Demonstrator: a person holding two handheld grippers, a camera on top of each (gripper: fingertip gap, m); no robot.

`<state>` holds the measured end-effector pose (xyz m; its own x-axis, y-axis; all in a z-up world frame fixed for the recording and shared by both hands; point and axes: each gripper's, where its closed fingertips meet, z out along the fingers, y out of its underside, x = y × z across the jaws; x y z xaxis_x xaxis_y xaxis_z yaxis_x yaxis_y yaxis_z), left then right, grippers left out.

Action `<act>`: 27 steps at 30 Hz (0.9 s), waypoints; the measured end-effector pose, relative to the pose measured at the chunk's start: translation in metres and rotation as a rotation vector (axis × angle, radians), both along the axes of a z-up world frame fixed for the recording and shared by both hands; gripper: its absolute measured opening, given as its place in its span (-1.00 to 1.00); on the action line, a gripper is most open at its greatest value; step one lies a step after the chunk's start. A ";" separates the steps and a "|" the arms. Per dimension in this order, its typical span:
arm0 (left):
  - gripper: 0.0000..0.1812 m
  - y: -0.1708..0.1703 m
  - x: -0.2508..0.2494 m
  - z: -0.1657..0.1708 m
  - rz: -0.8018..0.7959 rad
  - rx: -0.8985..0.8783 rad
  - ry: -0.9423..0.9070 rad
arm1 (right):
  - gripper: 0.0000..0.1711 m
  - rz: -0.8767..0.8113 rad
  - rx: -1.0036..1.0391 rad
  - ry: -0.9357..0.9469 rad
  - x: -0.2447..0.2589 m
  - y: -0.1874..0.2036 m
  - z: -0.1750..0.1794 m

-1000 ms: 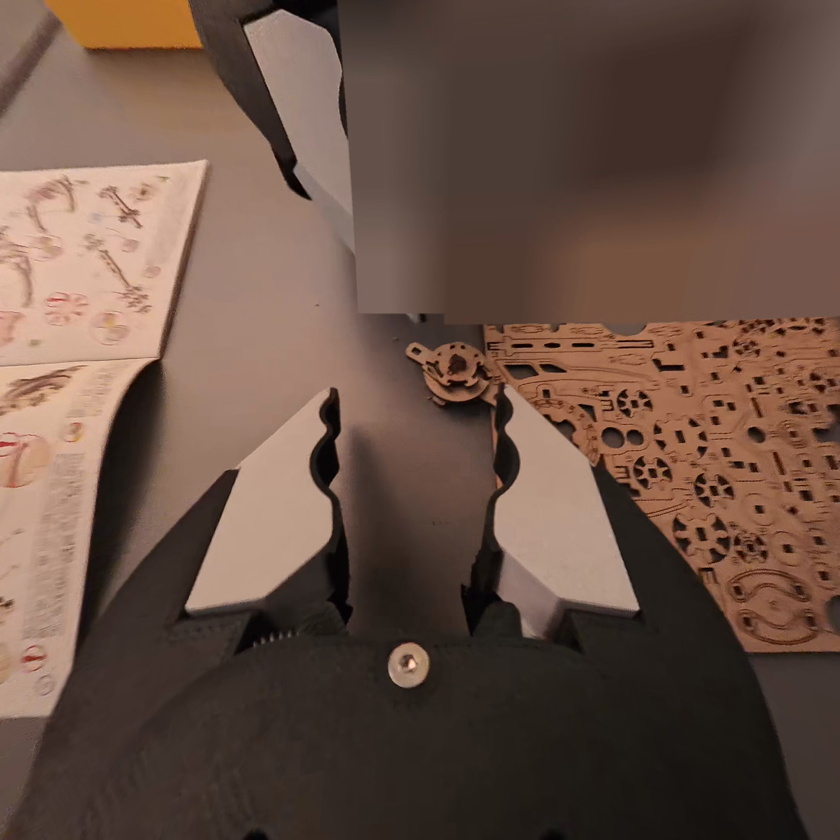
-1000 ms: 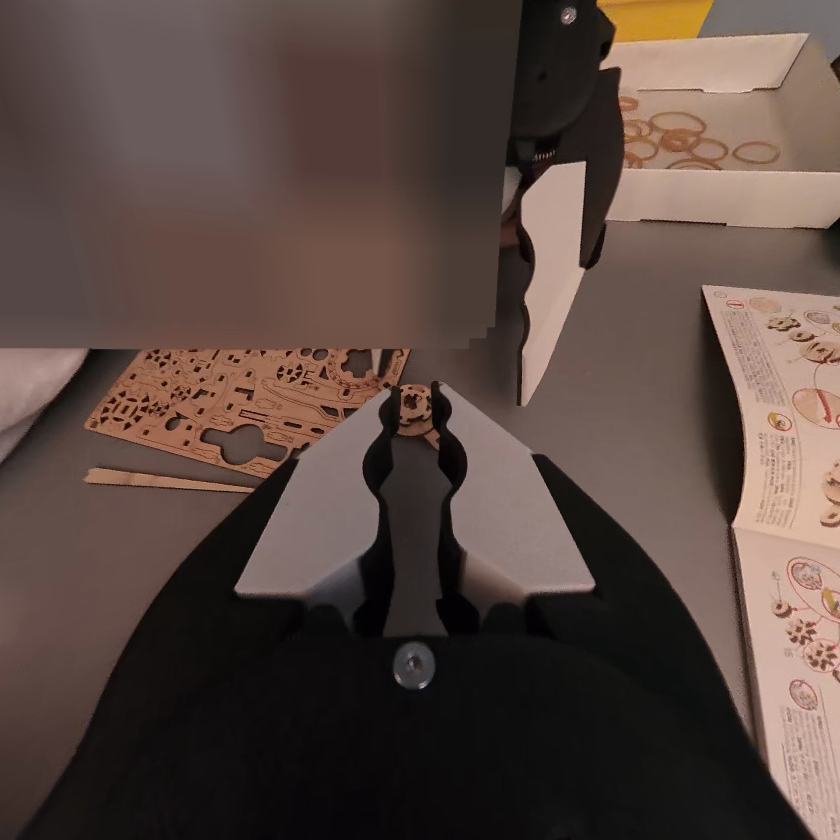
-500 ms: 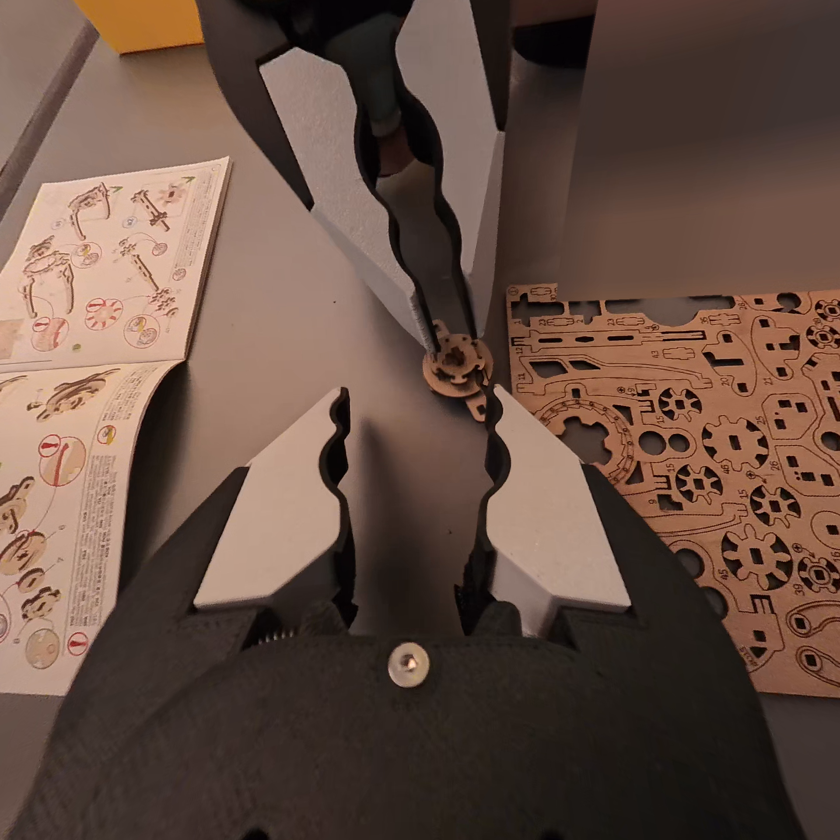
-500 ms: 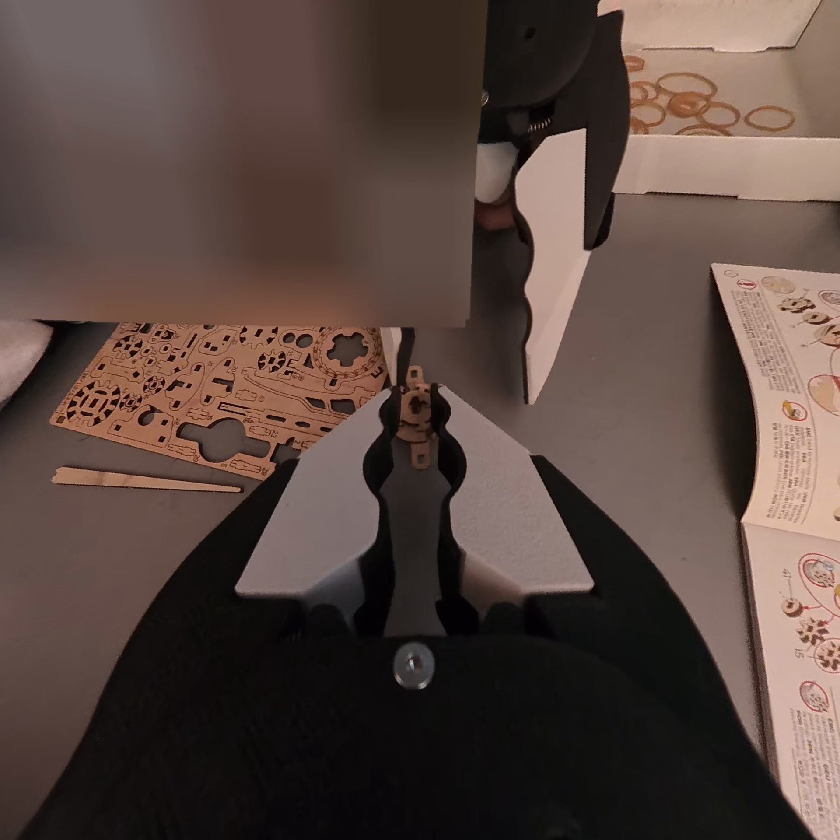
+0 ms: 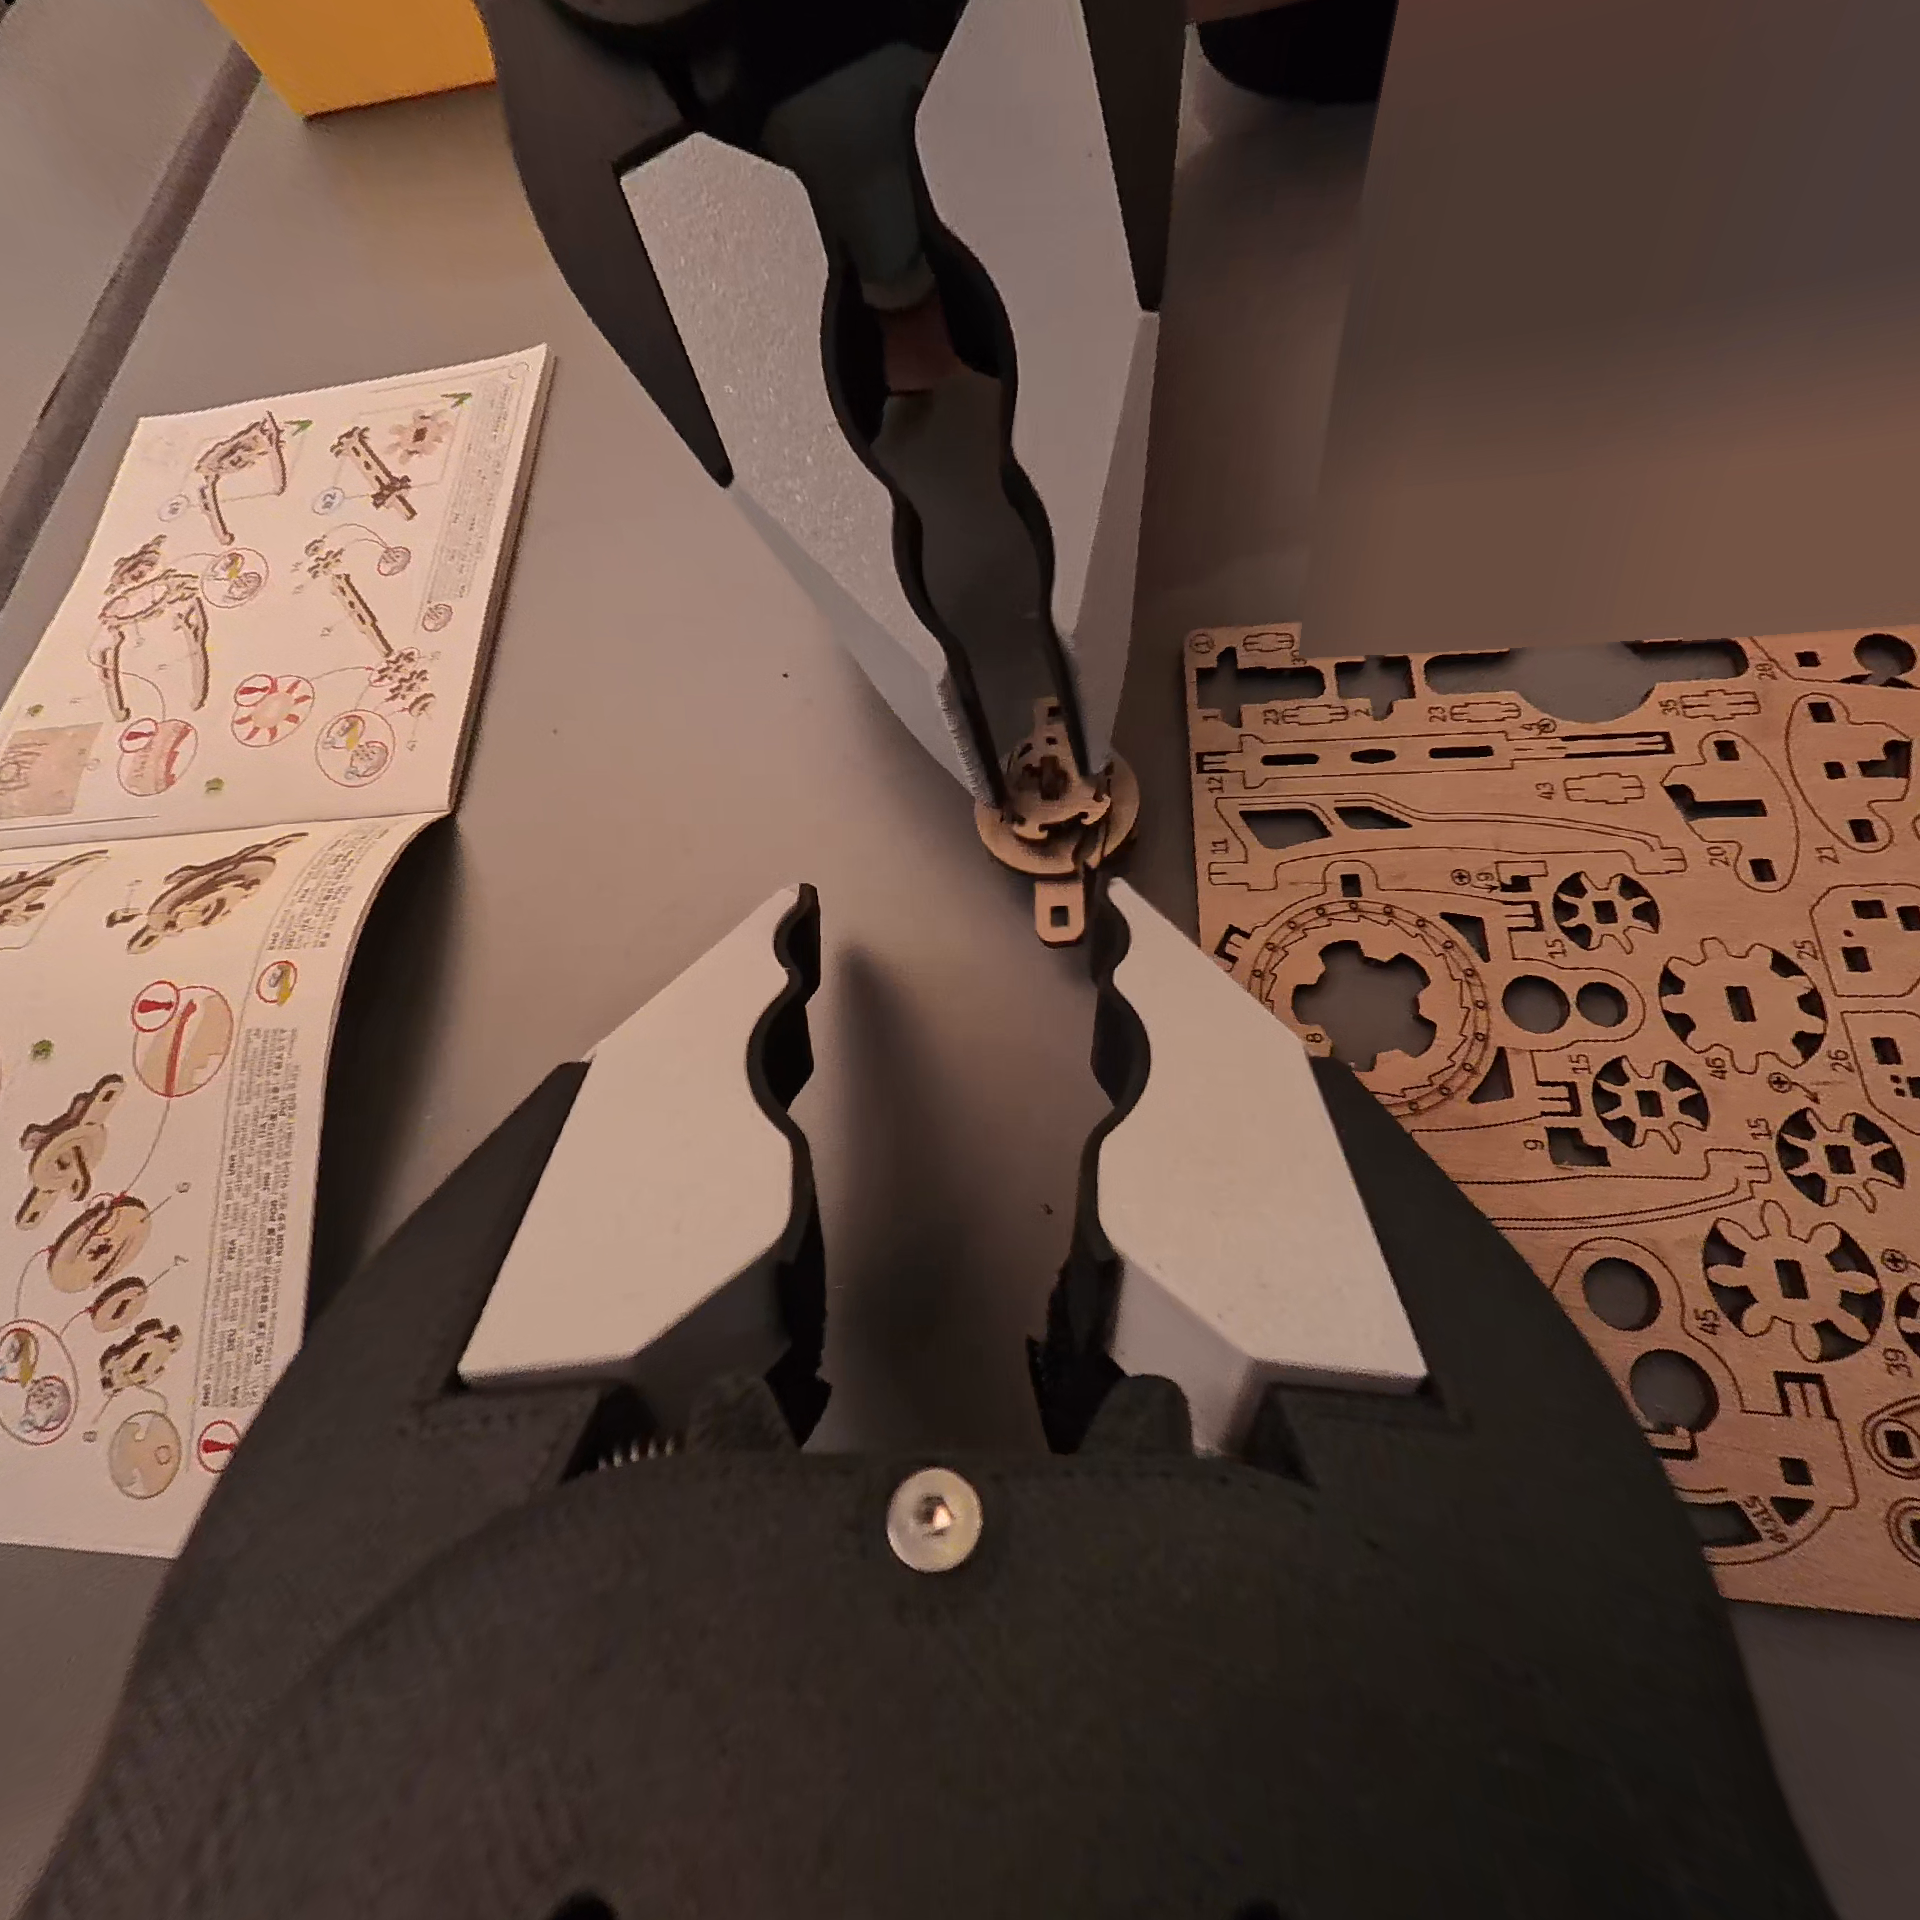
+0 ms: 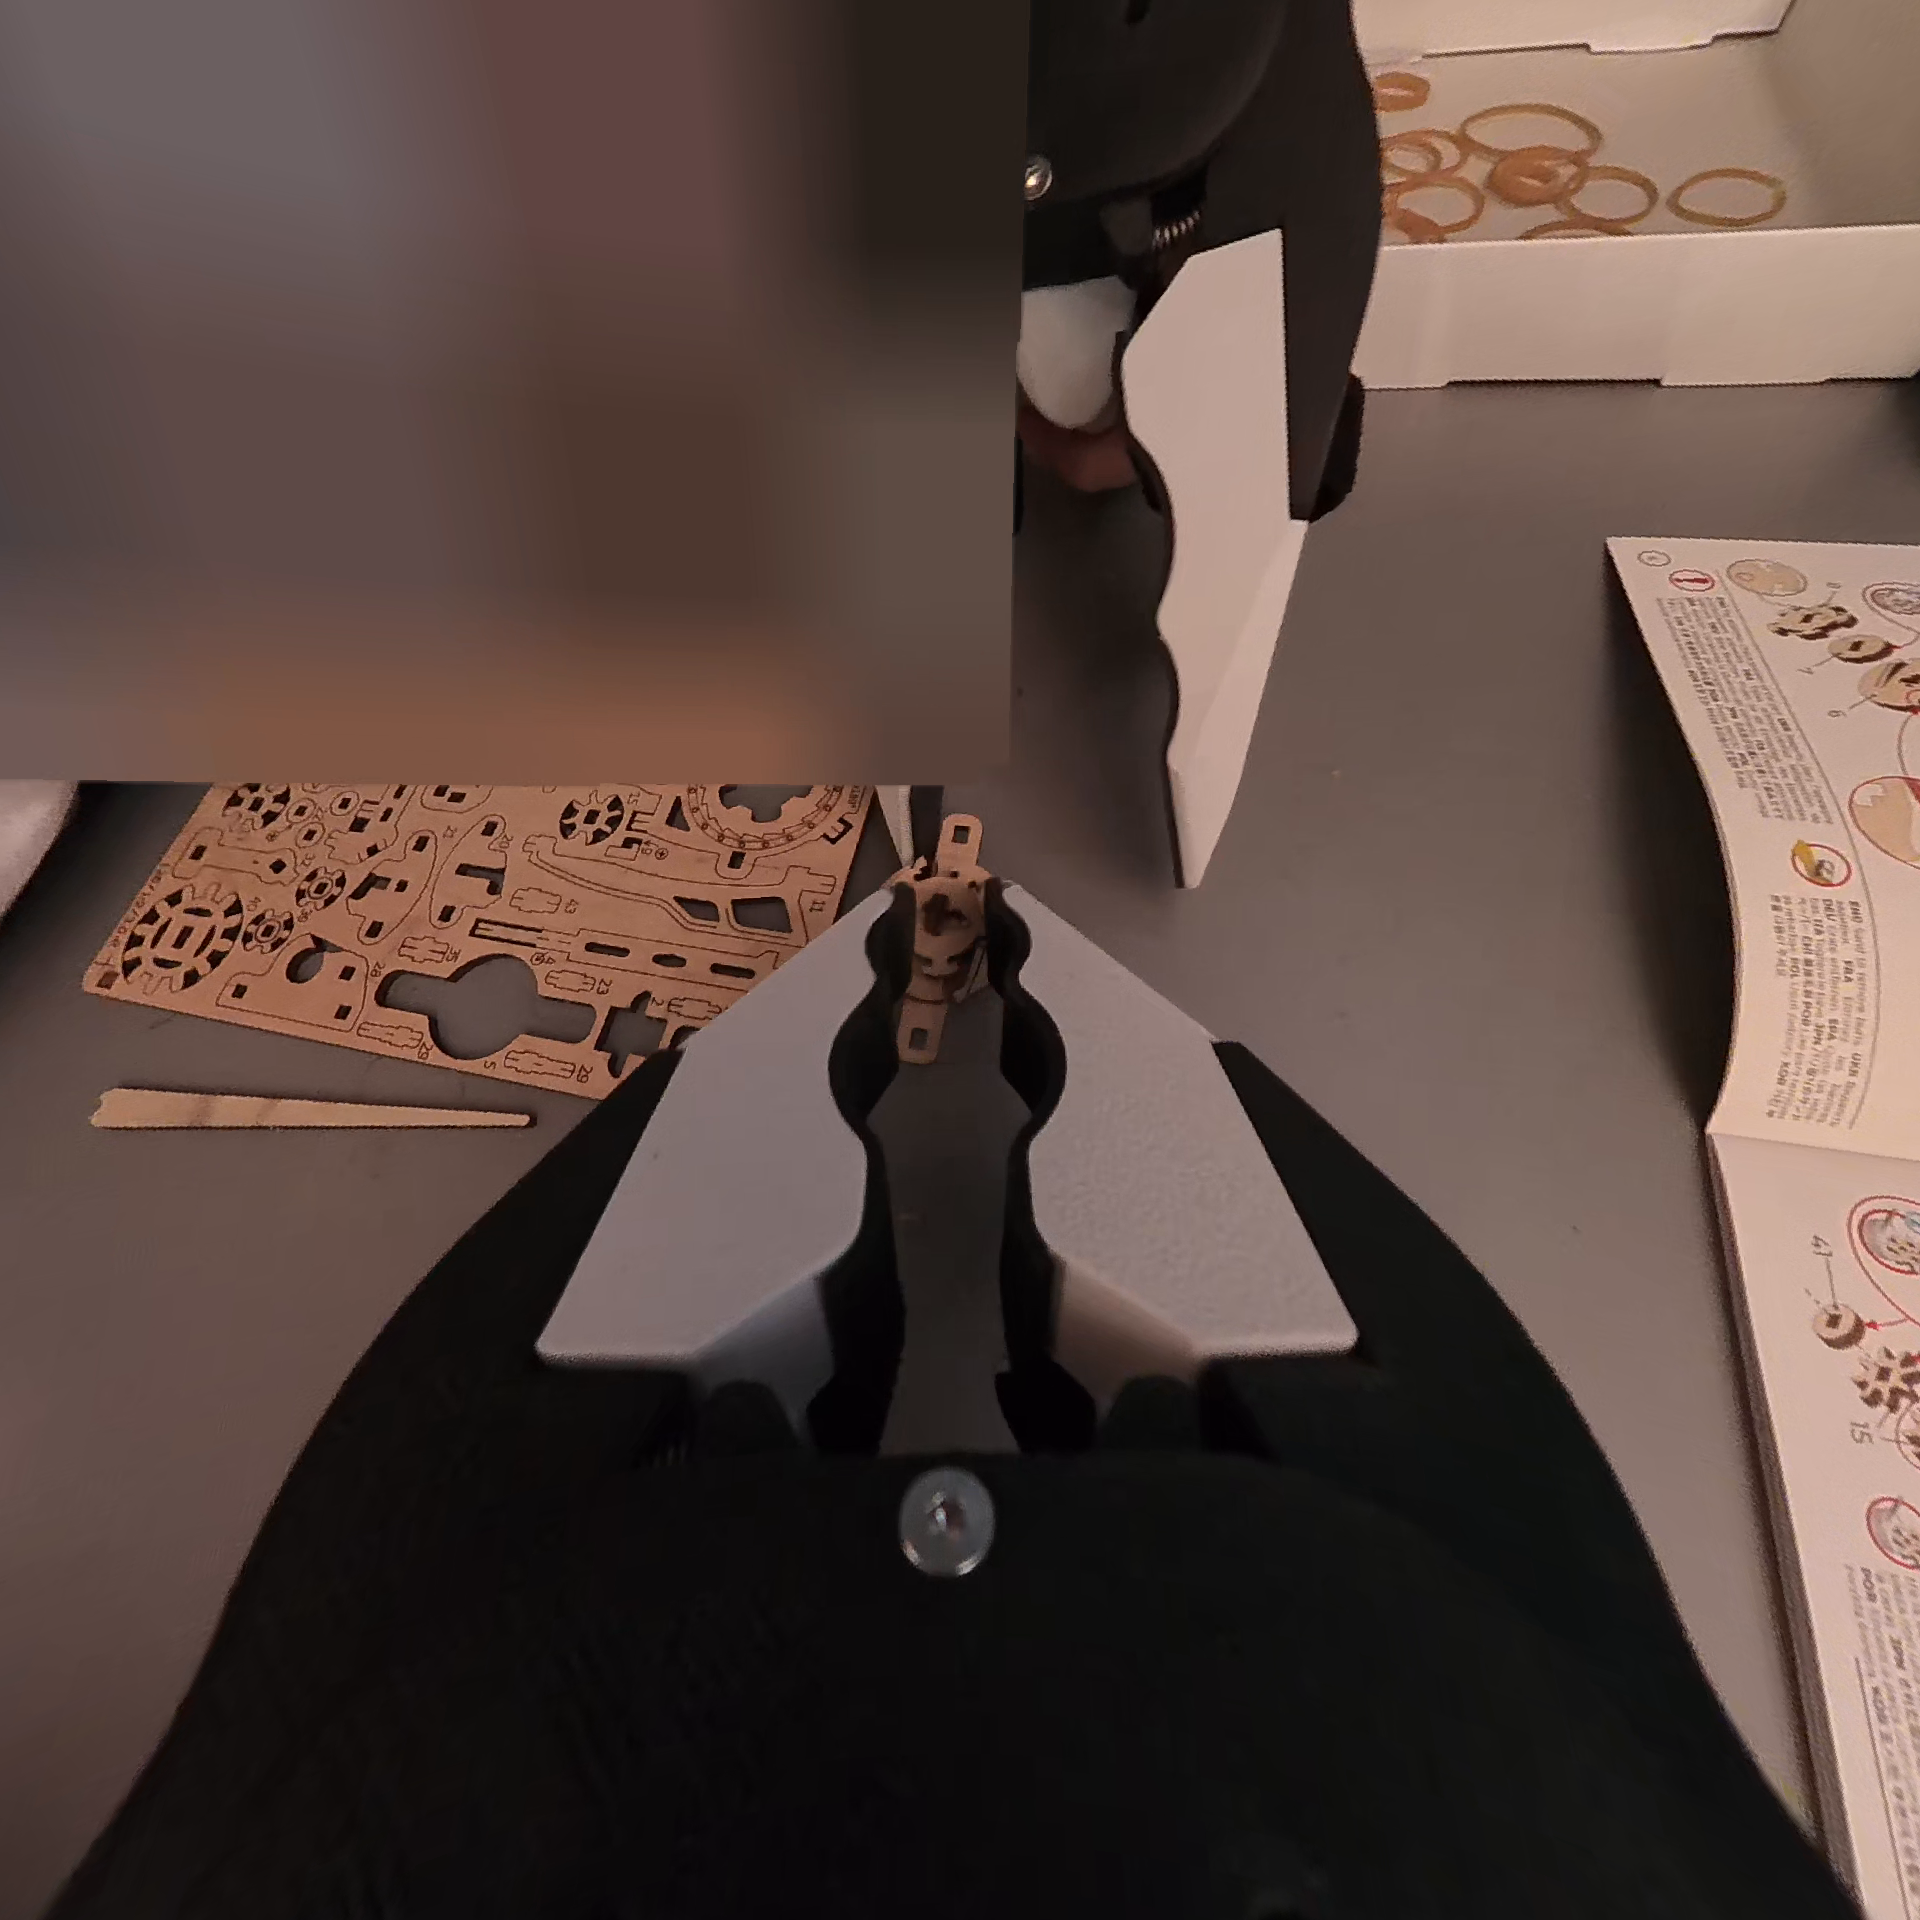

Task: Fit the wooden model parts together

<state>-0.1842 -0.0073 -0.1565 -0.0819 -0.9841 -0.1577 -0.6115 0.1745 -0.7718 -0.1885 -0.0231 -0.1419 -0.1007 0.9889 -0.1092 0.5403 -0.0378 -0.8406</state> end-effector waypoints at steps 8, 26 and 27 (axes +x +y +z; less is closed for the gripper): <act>-0.46 -0.001 0.000 -0.001 -0.004 0.014 0.005 | -0.82 -0.130 -0.034 -0.042 0.000 0.011 0.009; -0.55 0.013 0.001 0.009 0.075 -0.003 -0.049 | -0.94 -0.085 -0.096 -0.178 0.016 0.000 0.014; -0.54 0.013 0.001 0.011 0.078 -0.029 -0.057 | -0.97 -0.081 -0.085 -0.169 0.016 0.000 0.014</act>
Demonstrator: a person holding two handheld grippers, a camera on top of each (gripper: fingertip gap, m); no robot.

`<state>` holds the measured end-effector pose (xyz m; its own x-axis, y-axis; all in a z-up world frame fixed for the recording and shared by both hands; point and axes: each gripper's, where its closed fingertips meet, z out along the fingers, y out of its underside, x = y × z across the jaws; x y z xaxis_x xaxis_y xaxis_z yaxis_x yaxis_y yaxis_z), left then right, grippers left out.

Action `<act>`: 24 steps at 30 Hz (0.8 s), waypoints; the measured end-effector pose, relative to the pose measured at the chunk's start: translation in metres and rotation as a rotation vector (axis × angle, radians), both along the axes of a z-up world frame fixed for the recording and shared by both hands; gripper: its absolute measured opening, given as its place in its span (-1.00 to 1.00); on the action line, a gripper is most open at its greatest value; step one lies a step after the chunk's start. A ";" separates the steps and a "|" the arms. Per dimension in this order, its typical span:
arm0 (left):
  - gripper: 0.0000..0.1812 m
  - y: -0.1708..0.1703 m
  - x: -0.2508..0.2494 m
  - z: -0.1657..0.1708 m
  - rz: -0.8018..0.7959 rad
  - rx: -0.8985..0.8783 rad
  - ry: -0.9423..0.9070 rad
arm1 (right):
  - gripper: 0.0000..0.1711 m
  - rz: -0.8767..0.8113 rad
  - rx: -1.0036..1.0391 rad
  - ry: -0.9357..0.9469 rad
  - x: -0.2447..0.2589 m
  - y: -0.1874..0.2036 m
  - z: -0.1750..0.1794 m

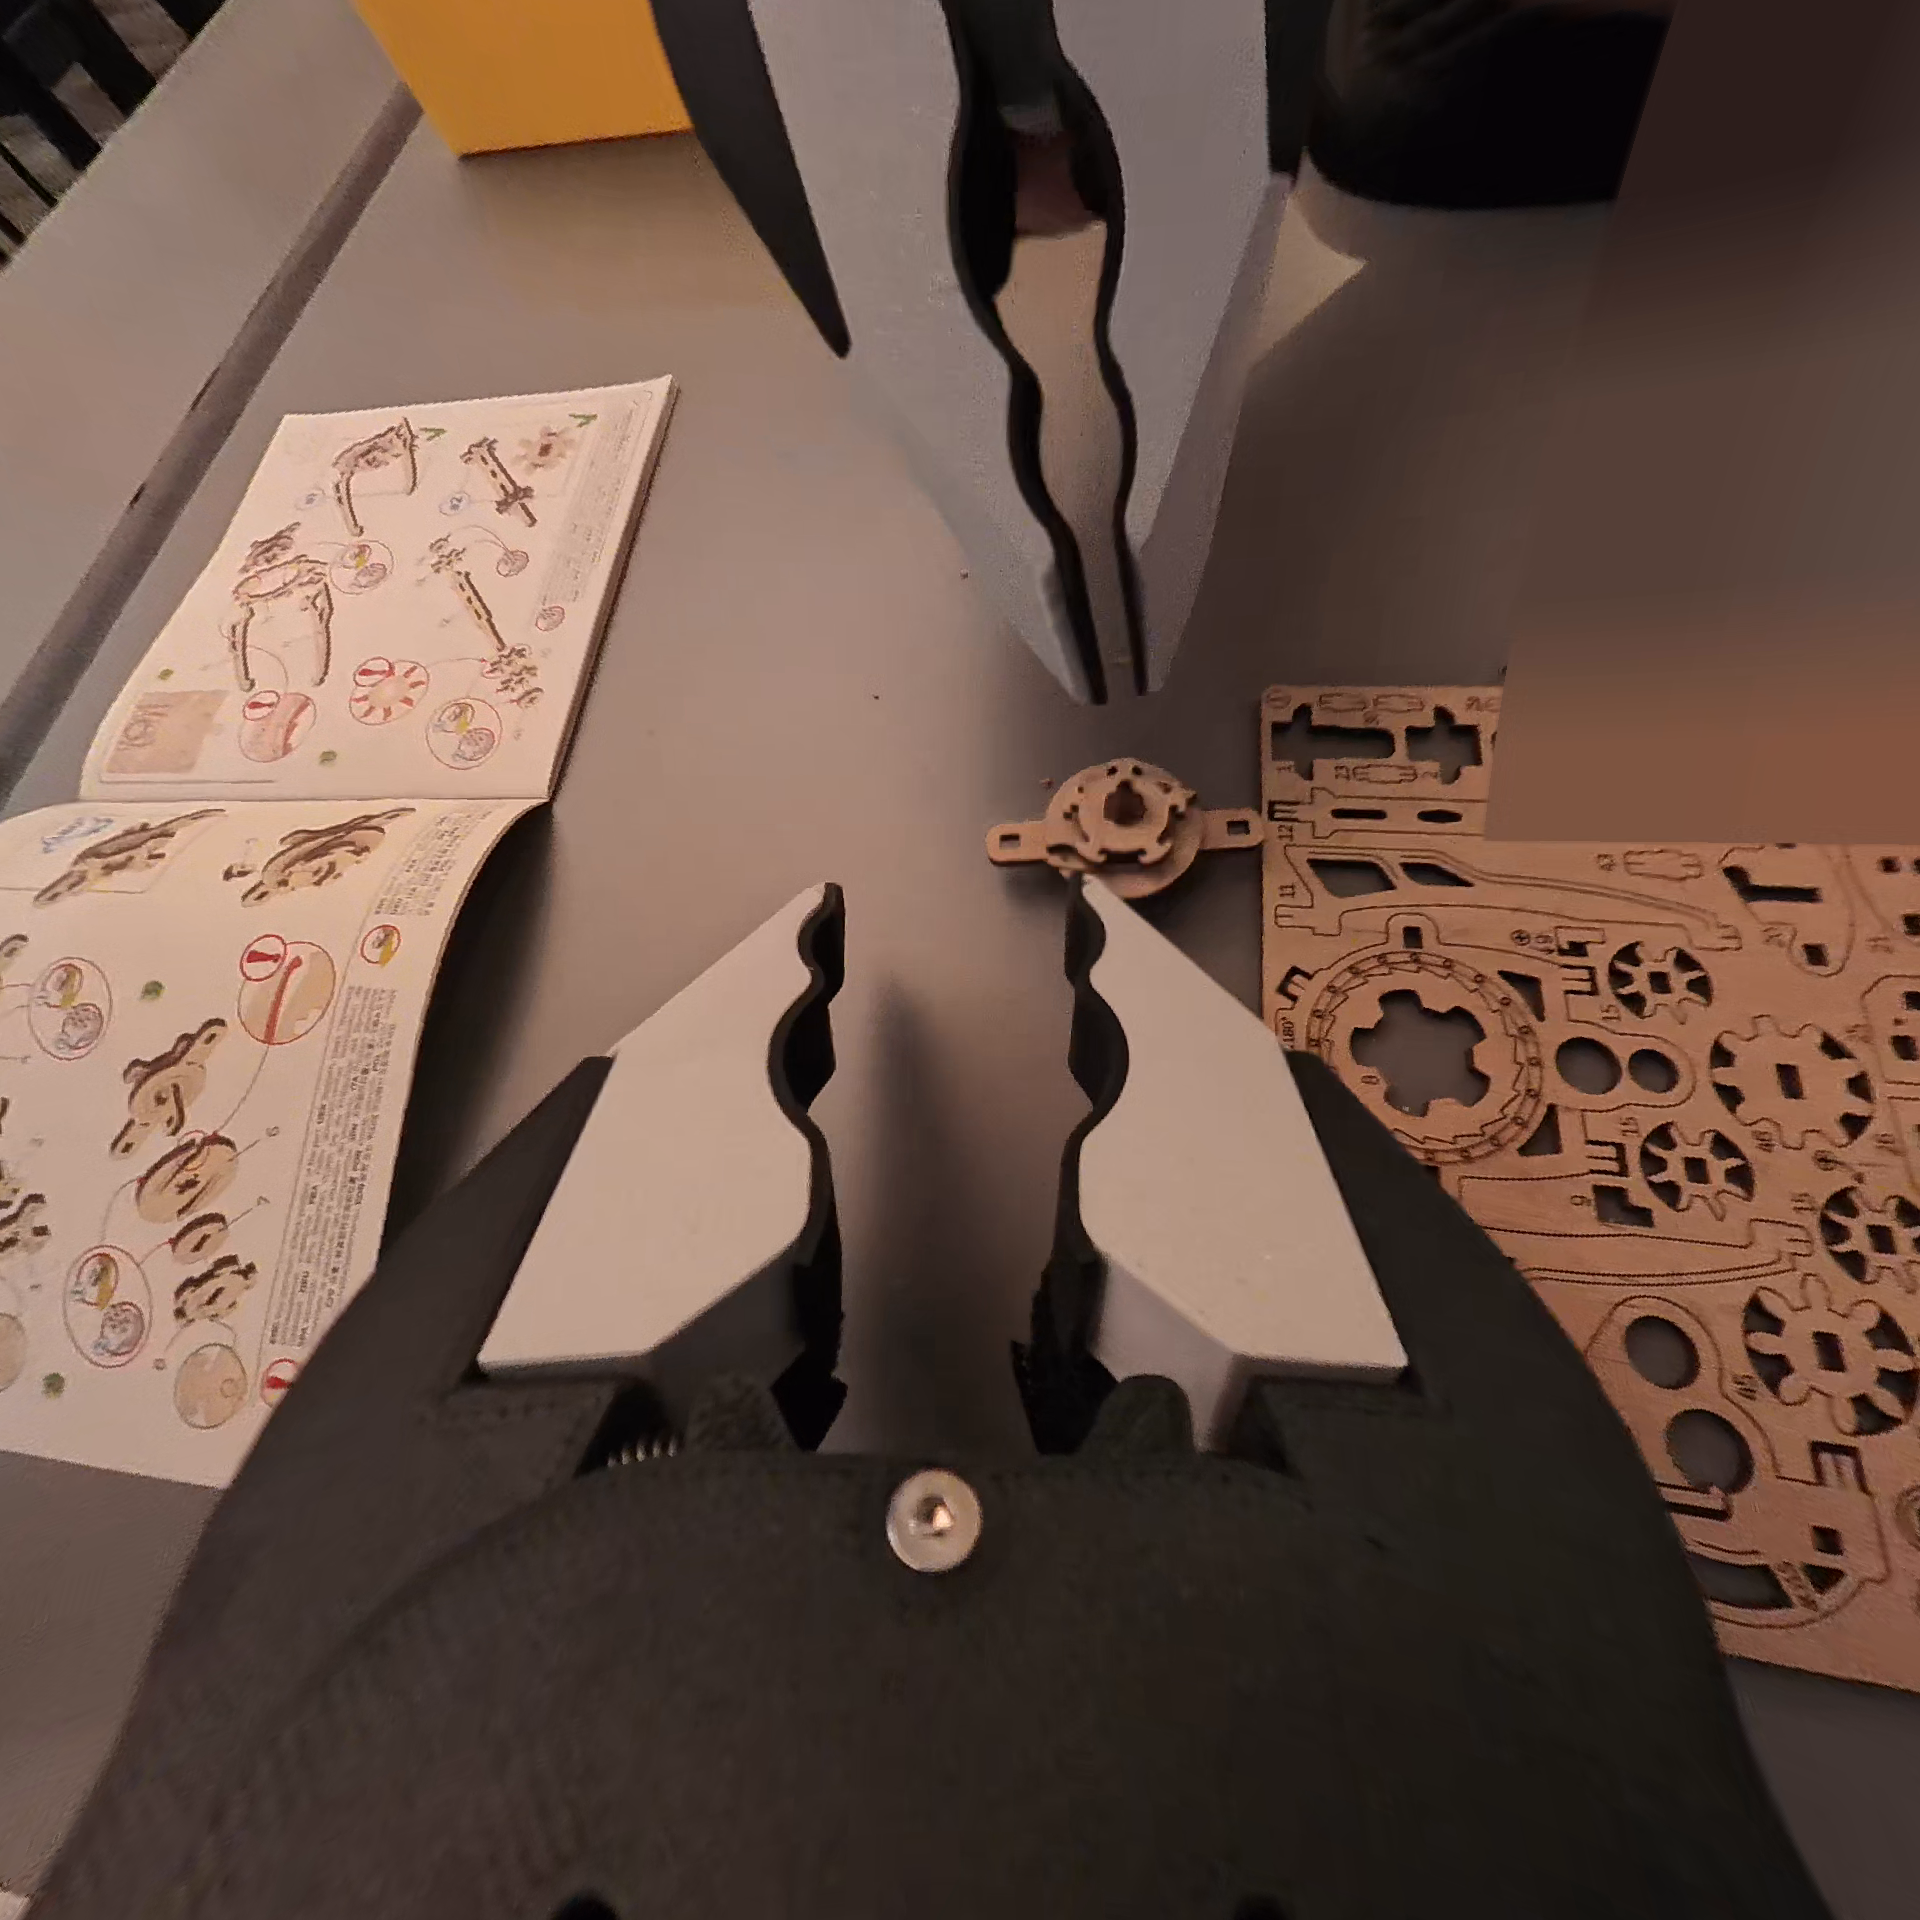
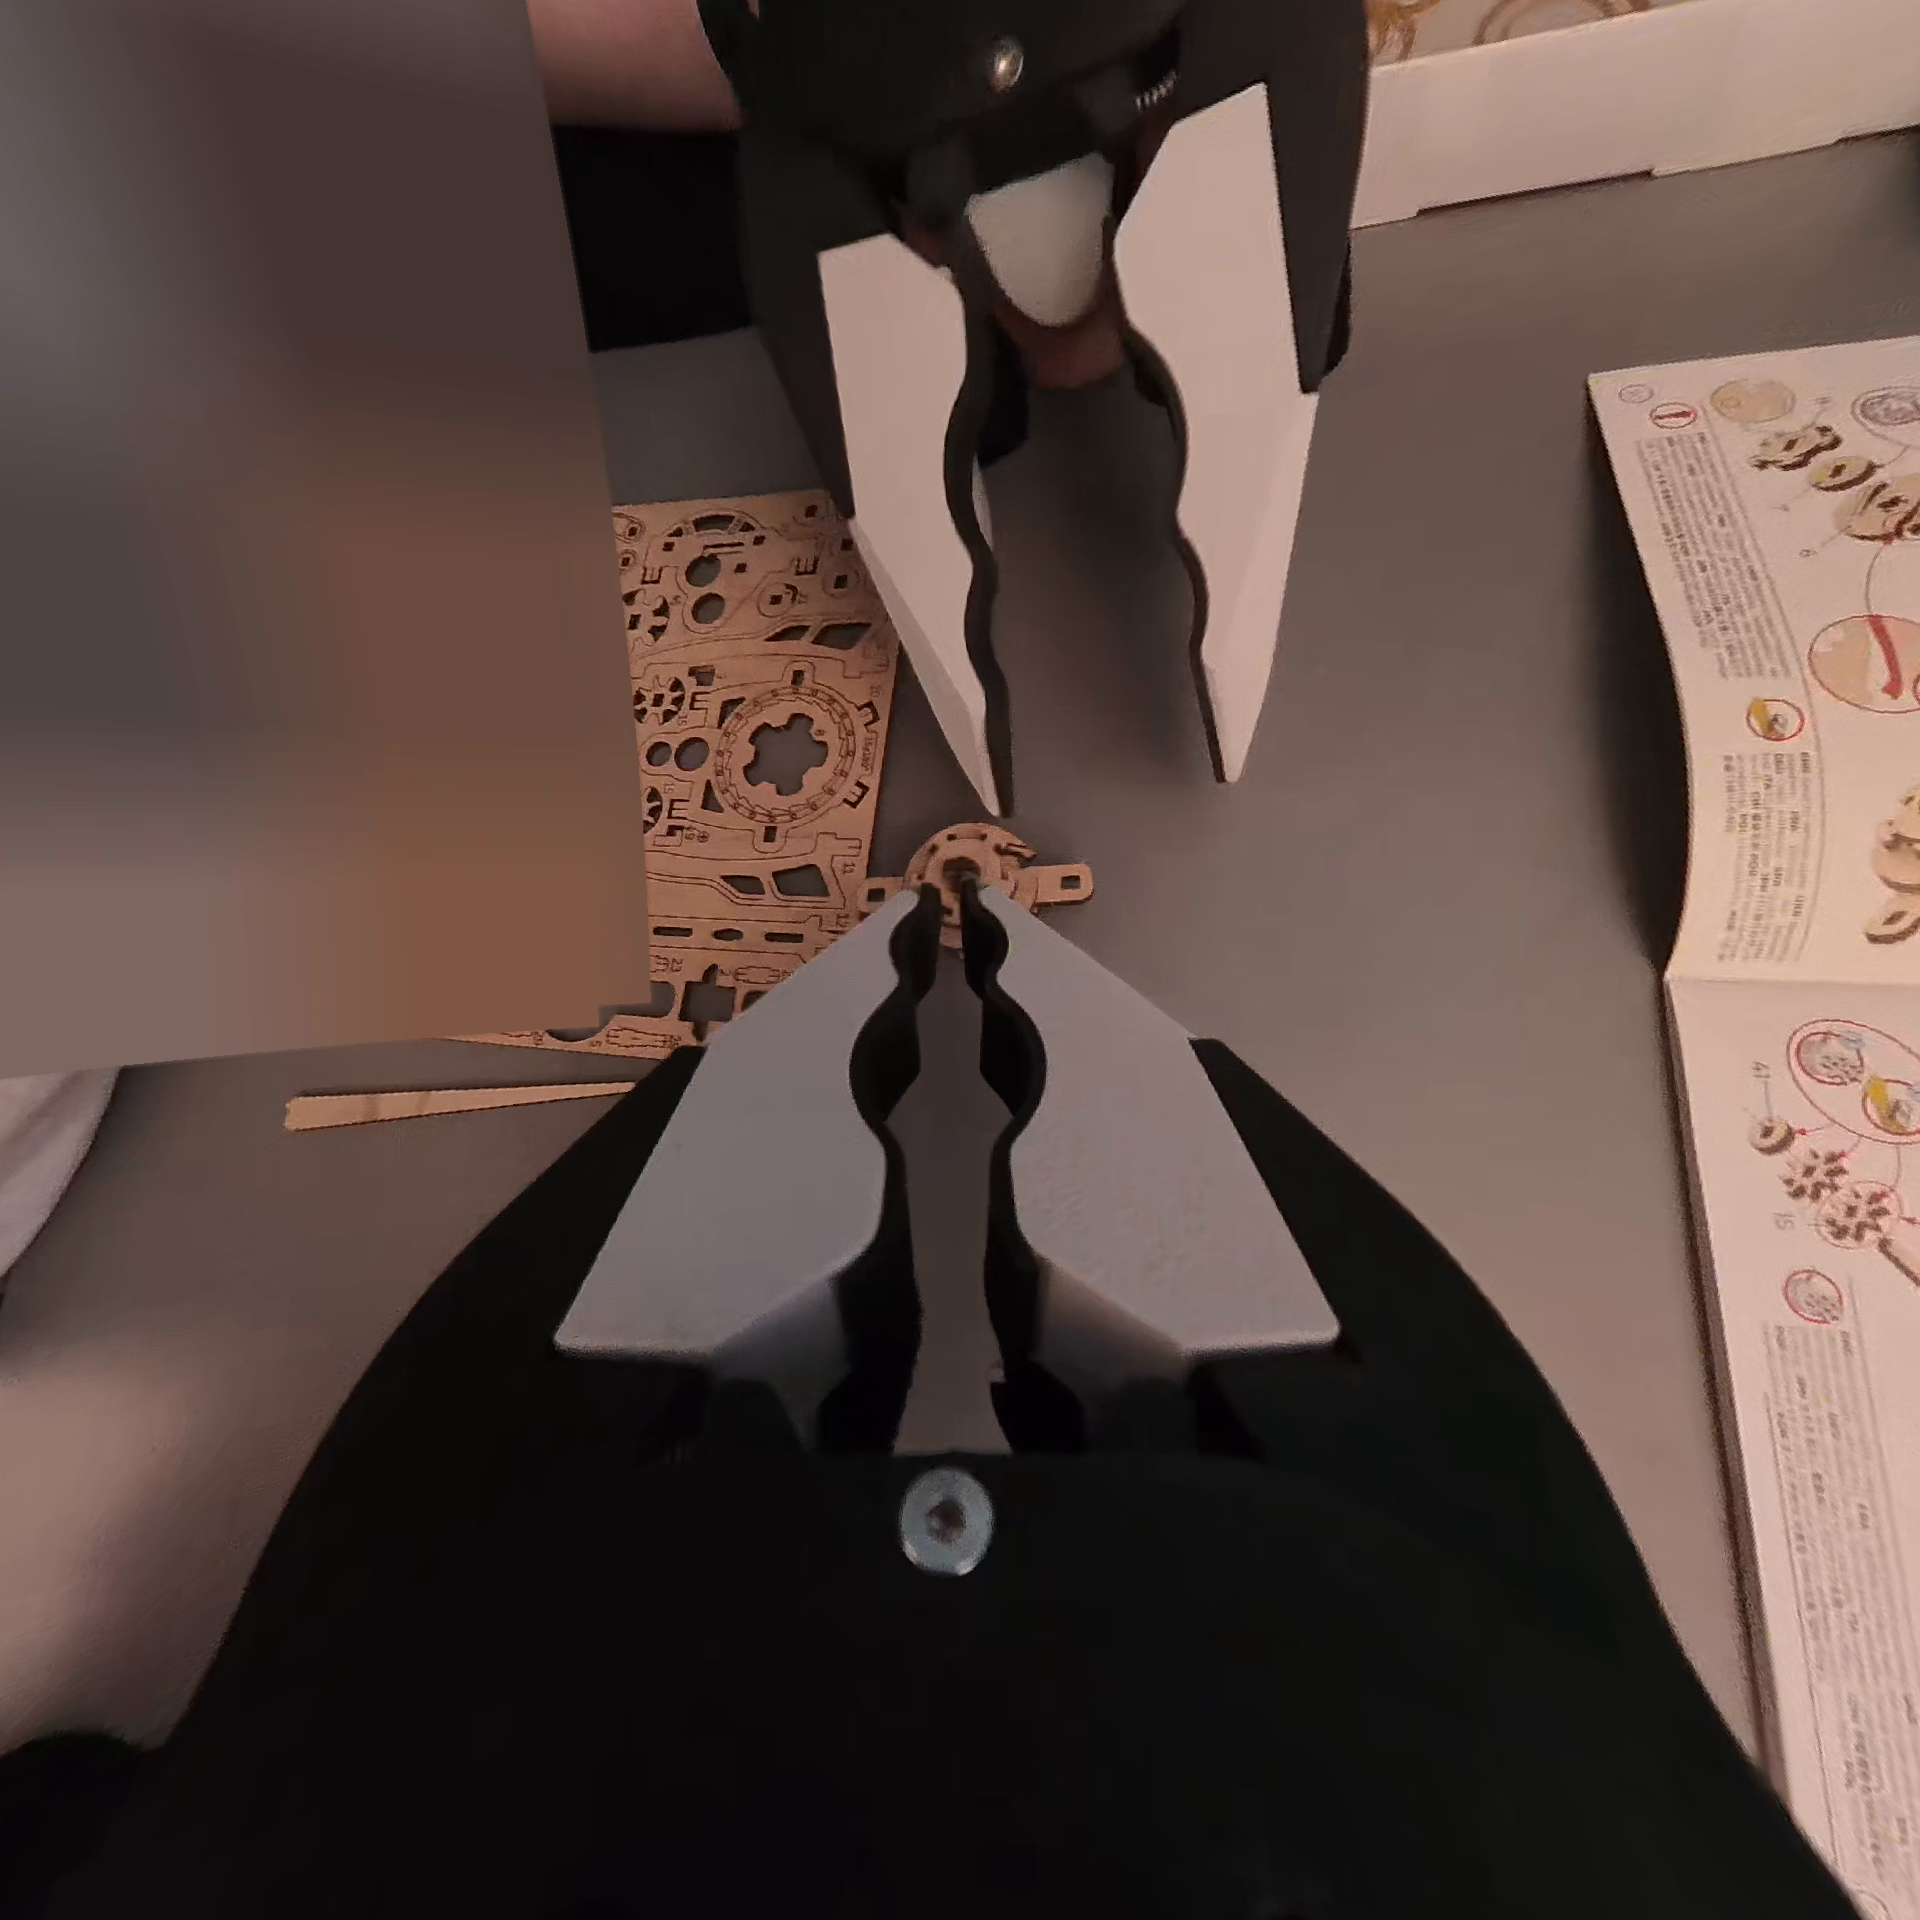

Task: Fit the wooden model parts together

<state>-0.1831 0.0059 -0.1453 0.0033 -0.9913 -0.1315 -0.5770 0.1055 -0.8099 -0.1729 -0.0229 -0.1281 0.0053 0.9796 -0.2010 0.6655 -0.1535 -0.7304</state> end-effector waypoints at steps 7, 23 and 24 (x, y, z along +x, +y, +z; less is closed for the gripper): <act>-0.39 -0.020 0.001 -0.004 -0.057 -0.139 0.049 | -1.00 0.045 0.007 -0.008 -0.003 -0.005 -0.013; -0.39 -0.011 0.001 -0.008 -0.002 -0.108 0.063 | -1.00 0.100 -0.004 0.059 -0.001 -0.009 -0.014; -0.39 -0.009 0.001 -0.008 0.003 -0.105 0.061 | -1.00 0.111 -0.006 0.052 -0.002 -0.011 -0.016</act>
